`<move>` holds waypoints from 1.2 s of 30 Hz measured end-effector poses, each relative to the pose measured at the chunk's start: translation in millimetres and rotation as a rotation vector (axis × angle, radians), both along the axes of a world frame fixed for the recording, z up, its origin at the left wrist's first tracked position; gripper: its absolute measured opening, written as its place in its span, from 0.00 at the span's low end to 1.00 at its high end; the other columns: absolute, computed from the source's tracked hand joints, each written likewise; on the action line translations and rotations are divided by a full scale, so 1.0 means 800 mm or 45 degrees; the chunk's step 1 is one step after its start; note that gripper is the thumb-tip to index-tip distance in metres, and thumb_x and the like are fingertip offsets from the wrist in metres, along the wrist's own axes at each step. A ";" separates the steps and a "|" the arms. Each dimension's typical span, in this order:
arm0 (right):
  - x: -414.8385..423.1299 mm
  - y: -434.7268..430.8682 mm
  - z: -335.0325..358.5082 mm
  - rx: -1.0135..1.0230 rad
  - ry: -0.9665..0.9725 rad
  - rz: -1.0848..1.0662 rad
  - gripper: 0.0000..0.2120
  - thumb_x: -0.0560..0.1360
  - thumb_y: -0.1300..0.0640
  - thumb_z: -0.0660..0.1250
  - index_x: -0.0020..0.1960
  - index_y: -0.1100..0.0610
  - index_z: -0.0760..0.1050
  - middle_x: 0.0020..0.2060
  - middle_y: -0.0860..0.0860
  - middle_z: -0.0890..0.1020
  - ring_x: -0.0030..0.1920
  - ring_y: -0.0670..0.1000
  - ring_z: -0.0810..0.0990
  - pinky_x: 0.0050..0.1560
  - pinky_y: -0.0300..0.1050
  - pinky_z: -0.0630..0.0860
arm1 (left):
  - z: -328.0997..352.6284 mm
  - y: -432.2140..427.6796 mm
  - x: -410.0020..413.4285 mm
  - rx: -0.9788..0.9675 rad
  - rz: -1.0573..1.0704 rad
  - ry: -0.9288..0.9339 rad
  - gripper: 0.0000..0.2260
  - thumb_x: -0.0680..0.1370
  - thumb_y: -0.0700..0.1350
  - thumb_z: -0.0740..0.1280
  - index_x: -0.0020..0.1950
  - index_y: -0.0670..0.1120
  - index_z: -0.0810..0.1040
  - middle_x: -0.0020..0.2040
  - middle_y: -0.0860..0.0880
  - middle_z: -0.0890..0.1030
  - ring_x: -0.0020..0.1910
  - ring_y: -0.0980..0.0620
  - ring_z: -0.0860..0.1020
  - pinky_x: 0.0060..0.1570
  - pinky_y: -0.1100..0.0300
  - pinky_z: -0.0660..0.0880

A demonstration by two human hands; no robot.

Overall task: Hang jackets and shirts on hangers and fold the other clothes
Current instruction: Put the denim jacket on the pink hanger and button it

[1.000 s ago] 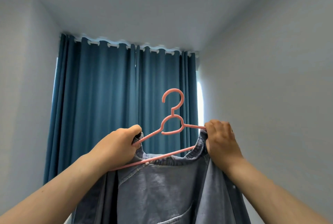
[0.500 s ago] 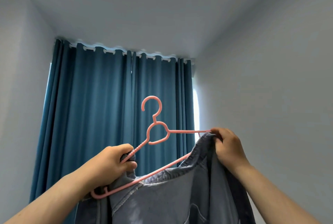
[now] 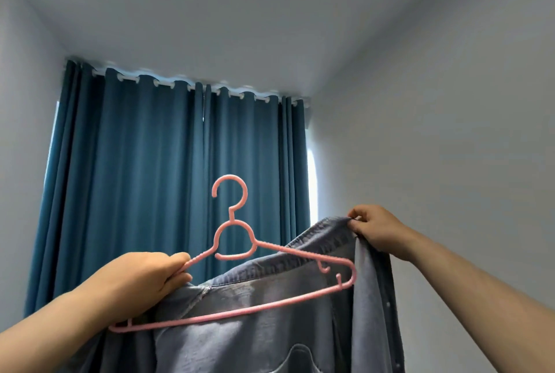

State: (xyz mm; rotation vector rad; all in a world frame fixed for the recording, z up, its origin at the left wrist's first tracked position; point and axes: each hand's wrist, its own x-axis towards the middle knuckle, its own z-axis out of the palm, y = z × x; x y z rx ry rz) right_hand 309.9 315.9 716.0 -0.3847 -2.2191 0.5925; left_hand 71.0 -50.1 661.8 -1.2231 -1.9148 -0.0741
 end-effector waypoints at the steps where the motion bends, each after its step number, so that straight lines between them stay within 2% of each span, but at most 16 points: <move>1: 0.003 -0.002 0.006 -0.047 -0.030 0.041 0.09 0.78 0.60 0.64 0.40 0.54 0.77 0.34 0.50 0.79 0.36 0.50 0.75 0.32 0.40 0.71 | -0.001 0.000 -0.007 -0.037 0.015 0.143 0.20 0.75 0.67 0.46 0.45 0.55 0.70 0.31 0.54 0.73 0.31 0.55 0.77 0.30 0.58 0.74; 4: 0.010 -0.015 0.024 -0.122 -0.061 0.154 0.07 0.78 0.60 0.65 0.42 0.56 0.79 0.38 0.55 0.81 0.38 0.50 0.77 0.40 0.46 0.74 | 0.004 0.003 0.003 -0.060 0.139 0.335 0.12 0.76 0.59 0.62 0.39 0.53 0.69 0.25 0.54 0.62 0.21 0.51 0.71 0.18 0.60 0.65; 7: 0.012 -0.039 0.041 -0.195 -0.059 0.205 0.07 0.75 0.63 0.67 0.41 0.58 0.81 0.37 0.56 0.82 0.38 0.51 0.79 0.42 0.49 0.76 | 0.006 0.012 0.015 0.024 0.291 0.267 0.10 0.80 0.56 0.59 0.47 0.51 0.70 0.34 0.50 0.77 0.34 0.44 0.79 0.29 0.54 0.68; 9: 0.005 -0.065 0.038 -0.269 -0.053 0.246 0.07 0.73 0.63 0.67 0.37 0.60 0.80 0.33 0.56 0.79 0.34 0.52 0.76 0.38 0.47 0.74 | 0.010 0.019 0.019 0.139 0.314 0.284 0.11 0.78 0.56 0.63 0.44 0.49 0.70 0.31 0.48 0.77 0.29 0.42 0.78 0.25 0.55 0.66; 12: -0.014 -0.105 0.007 -0.201 -0.095 0.275 0.12 0.73 0.55 0.68 0.34 0.61 0.79 0.28 0.52 0.74 0.31 0.49 0.72 0.34 0.44 0.69 | 0.014 0.026 0.018 0.211 0.267 0.301 0.17 0.68 0.49 0.75 0.36 0.48 0.67 0.21 0.50 0.66 0.17 0.44 0.62 0.19 0.62 0.56; 14: -0.019 -0.116 -0.019 -0.097 -0.091 0.260 0.17 0.76 0.51 0.65 0.34 0.60 0.79 0.27 0.51 0.76 0.30 0.47 0.72 0.33 0.42 0.69 | 0.013 0.026 0.023 0.236 0.249 0.309 0.18 0.67 0.48 0.76 0.34 0.47 0.66 0.20 0.51 0.64 0.17 0.45 0.58 0.19 0.63 0.55; 16: -0.016 -0.114 -0.038 -0.068 -0.050 0.338 0.14 0.77 0.54 0.65 0.38 0.60 0.82 0.32 0.53 0.82 0.33 0.45 0.75 0.38 0.42 0.72 | 0.008 0.026 0.029 0.261 0.222 0.304 0.17 0.67 0.48 0.75 0.34 0.47 0.67 0.20 0.49 0.68 0.15 0.44 0.65 0.18 0.62 0.56; 18: -0.012 -0.106 -0.056 0.060 -0.037 0.359 0.05 0.74 0.58 0.70 0.42 0.53 0.84 0.35 0.44 0.83 0.33 0.38 0.76 0.39 0.31 0.71 | -0.004 0.028 0.033 0.268 0.191 0.313 0.15 0.68 0.48 0.75 0.34 0.47 0.68 0.20 0.49 0.71 0.16 0.44 0.70 0.18 0.63 0.57; 20: -0.014 -0.105 -0.071 0.149 -0.006 0.310 0.05 0.73 0.56 0.72 0.47 0.46 0.81 0.37 0.38 0.81 0.37 0.38 0.76 0.40 0.28 0.70 | -0.013 0.030 0.036 0.250 0.190 0.269 0.16 0.66 0.48 0.77 0.33 0.48 0.69 0.21 0.50 0.71 0.16 0.46 0.71 0.20 0.63 0.54; 23: -0.018 -0.106 -0.089 0.130 -0.137 0.386 0.09 0.79 0.51 0.64 0.46 0.51 0.81 0.38 0.42 0.82 0.40 0.42 0.77 0.46 0.36 0.73 | -0.025 0.034 0.032 0.268 0.225 0.217 0.18 0.65 0.50 0.78 0.33 0.49 0.68 0.20 0.51 0.71 0.16 0.48 0.71 0.21 0.63 0.53; 26: -0.022 -0.104 -0.108 0.238 -0.269 0.312 0.11 0.77 0.43 0.64 0.43 0.48 0.78 0.34 0.42 0.78 0.36 0.41 0.74 0.41 0.39 0.71 | -0.034 0.041 0.031 0.283 0.269 0.180 0.16 0.72 0.53 0.72 0.36 0.51 0.65 0.25 0.50 0.76 0.23 0.48 0.76 0.23 0.60 0.58; 29: -0.031 -0.101 -0.122 0.387 -0.332 0.226 0.11 0.76 0.42 0.64 0.43 0.49 0.74 0.33 0.44 0.77 0.34 0.45 0.72 0.37 0.41 0.70 | -0.037 0.050 0.037 0.242 0.243 0.146 0.18 0.68 0.53 0.75 0.34 0.51 0.65 0.24 0.50 0.75 0.21 0.49 0.74 0.19 0.61 0.60; 31: -0.036 -0.100 -0.122 0.391 -0.325 0.276 0.08 0.78 0.46 0.63 0.41 0.44 0.73 0.32 0.43 0.77 0.33 0.44 0.72 0.38 0.43 0.71 | -0.032 0.053 0.046 0.231 0.188 -0.014 0.15 0.72 0.55 0.69 0.39 0.49 0.66 0.32 0.50 0.79 0.30 0.47 0.78 0.27 0.57 0.70; 33: -0.035 -0.098 -0.116 0.389 -0.296 0.307 0.10 0.80 0.50 0.62 0.43 0.37 0.75 0.34 0.39 0.79 0.36 0.42 0.75 0.42 0.43 0.72 | -0.015 0.046 0.051 0.164 0.040 -0.546 0.16 0.69 0.58 0.69 0.43 0.49 0.68 0.38 0.54 0.78 0.36 0.51 0.77 0.35 0.55 0.74; 35: -0.030 -0.092 -0.106 0.422 -0.268 0.279 0.13 0.80 0.48 0.61 0.57 0.31 0.74 0.48 0.32 0.81 0.50 0.38 0.79 0.52 0.38 0.73 | 0.004 0.035 0.048 0.163 -0.193 -1.002 0.18 0.61 0.55 0.74 0.43 0.49 0.72 0.37 0.55 0.77 0.33 0.55 0.75 0.34 0.55 0.75; 36: -0.028 -0.087 -0.100 0.449 -0.252 0.264 0.14 0.80 0.45 0.59 0.63 0.28 0.68 0.57 0.31 0.78 0.57 0.37 0.77 0.56 0.33 0.71 | 0.011 0.028 0.043 0.145 -0.274 -1.060 0.18 0.60 0.52 0.75 0.44 0.50 0.73 0.38 0.53 0.77 0.34 0.56 0.75 0.36 0.54 0.77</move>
